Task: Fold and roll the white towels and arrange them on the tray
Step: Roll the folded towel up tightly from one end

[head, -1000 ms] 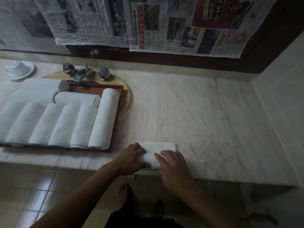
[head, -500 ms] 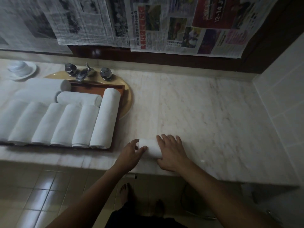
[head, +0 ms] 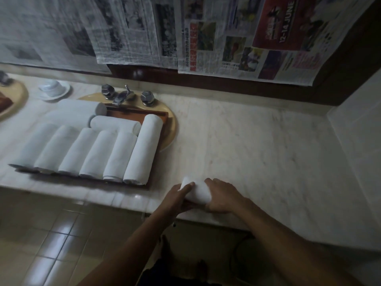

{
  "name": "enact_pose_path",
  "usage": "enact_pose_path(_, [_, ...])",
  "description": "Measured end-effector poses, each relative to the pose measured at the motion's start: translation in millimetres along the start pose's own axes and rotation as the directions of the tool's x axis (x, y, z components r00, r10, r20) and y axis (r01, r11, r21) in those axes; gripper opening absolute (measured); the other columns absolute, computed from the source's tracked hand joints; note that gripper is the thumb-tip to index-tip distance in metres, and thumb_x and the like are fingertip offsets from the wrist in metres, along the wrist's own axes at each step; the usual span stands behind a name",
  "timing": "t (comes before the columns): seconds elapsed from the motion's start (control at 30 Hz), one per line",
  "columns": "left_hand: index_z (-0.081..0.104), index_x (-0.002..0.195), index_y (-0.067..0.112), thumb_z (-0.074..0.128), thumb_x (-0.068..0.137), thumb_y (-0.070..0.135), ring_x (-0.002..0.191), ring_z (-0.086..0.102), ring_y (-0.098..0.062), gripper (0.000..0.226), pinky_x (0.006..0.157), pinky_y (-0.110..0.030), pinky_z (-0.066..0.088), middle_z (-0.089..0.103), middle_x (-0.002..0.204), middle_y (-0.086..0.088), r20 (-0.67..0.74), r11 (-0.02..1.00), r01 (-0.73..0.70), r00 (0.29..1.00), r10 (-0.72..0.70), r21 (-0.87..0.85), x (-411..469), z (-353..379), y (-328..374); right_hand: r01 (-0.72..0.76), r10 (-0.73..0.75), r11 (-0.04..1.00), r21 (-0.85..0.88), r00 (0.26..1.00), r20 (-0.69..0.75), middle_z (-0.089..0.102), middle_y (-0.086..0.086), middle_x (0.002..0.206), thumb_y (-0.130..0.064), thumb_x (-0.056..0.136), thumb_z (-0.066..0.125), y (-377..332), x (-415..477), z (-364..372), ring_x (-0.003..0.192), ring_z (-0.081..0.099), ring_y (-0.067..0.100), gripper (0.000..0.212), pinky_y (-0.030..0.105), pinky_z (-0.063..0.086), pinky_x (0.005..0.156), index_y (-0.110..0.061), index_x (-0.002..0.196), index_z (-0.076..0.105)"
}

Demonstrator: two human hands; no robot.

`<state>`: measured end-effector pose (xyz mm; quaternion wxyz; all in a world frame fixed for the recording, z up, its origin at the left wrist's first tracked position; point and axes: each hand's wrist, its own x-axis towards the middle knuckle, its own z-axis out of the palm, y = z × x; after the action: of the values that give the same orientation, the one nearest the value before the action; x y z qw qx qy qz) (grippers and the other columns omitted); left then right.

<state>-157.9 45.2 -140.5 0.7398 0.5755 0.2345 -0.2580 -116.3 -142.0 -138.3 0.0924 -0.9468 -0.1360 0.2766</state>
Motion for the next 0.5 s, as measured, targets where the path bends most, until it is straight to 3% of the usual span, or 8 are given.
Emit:
enact_pose_path(0.1, [0.070, 0.123, 0.011, 0.081, 0.085, 0.043, 0.113, 0.070, -0.027, 0.052, 0.089, -0.042, 0.061, 0.074, 0.120, -0.011, -0.021, 0.996, 0.026, 0.999, -0.028, -0.082, -9, 3, -2, 0.001, 0.002, 0.999, 0.036, 0.998, -0.070, 0.051, 0.002, 0.138, -0.056, 0.072, 0.076, -4, -20, 14, 0.118, 0.056, 0.026, 0.089, 0.044, 0.049, 0.097, -0.031, 0.145, 0.034])
enact_pose_path(0.2, [0.075, 0.119, 0.015, 0.083, 0.081, 0.043, 0.115, 0.069, -0.024, 0.048, 0.094, -0.042, 0.057, 0.076, 0.117, -0.006, 0.004, 0.995, 0.037, 0.999, -0.037, -0.095, -21, 1, 0, 0.043, -0.030, 0.995, 0.086, 0.989, -0.147, 0.046, -0.003, 0.144, -0.066, 0.070, 0.074, -13, -42, 14, 0.127, 0.049, 0.022, 0.096, 0.045, 0.046, 0.102, -0.036, 0.150, 0.029])
enact_pose_path(0.3, [0.072, 0.122, 0.015, 0.083, 0.077, 0.041, 0.117, 0.067, -0.028, 0.053, 0.103, -0.050, 0.051, 0.074, 0.121, -0.011, 0.041, 0.997, -0.056, 0.997, 0.059, -0.058, -37, -7, 12, 0.099, -0.039, 0.936, 0.337, 0.983, -0.180, 0.042, -0.011, 0.146, -0.081, 0.061, 0.073, -15, -63, -2, 0.131, 0.043, 0.014, 0.108, 0.038, 0.044, 0.103, -0.041, 0.153, 0.032])
enact_pose_path(0.37, [0.067, 0.128, 0.013, 0.082, 0.073, 0.039, 0.122, 0.064, -0.033, 0.062, 0.108, -0.056, 0.048, 0.071, 0.126, -0.015, 0.071, 0.990, -0.120, 0.990, 0.125, -0.071, -46, -14, 21, 0.111, 0.010, 0.777, 0.619, 0.982, -0.189, 0.044, -0.015, 0.146, -0.086, 0.060, 0.070, -13, -71, -12, 0.128, 0.046, 0.006, 0.106, 0.027, 0.044, 0.098, -0.042, 0.151, 0.037])
enact_pose_path(0.43, [0.065, 0.129, 0.008, 0.080, 0.073, 0.034, 0.120, 0.063, -0.035, 0.064, 0.104, -0.055, 0.051, 0.068, 0.127, -0.019, 0.124, 0.976, -0.191, 0.971, 0.203, -0.101, -56, -24, 33, 0.053, 0.105, 0.486, 0.873, 0.987, -0.118, 0.050, -0.010, 0.148, -0.093, 0.059, 0.064, -14, -71, -18, 0.122, 0.053, 0.003, 0.101, 0.022, 0.046, 0.090, -0.040, 0.144, 0.046])
enact_pose_path(0.5, [0.061, 0.130, 0.001, 0.078, 0.074, 0.031, 0.114, 0.065, -0.035, 0.066, 0.096, -0.050, 0.055, 0.068, 0.124, -0.021, 0.177, 0.961, -0.250, 0.947, 0.268, -0.120, -65, -35, 45, -0.113, 0.096, 0.166, 0.980, 0.990, 0.098, 0.057, -0.003, 0.144, -0.093, 0.063, 0.059, -13, -62, -21, 0.119, 0.061, 0.009, 0.101, 0.031, 0.053, 0.091, -0.029, 0.142, 0.053])
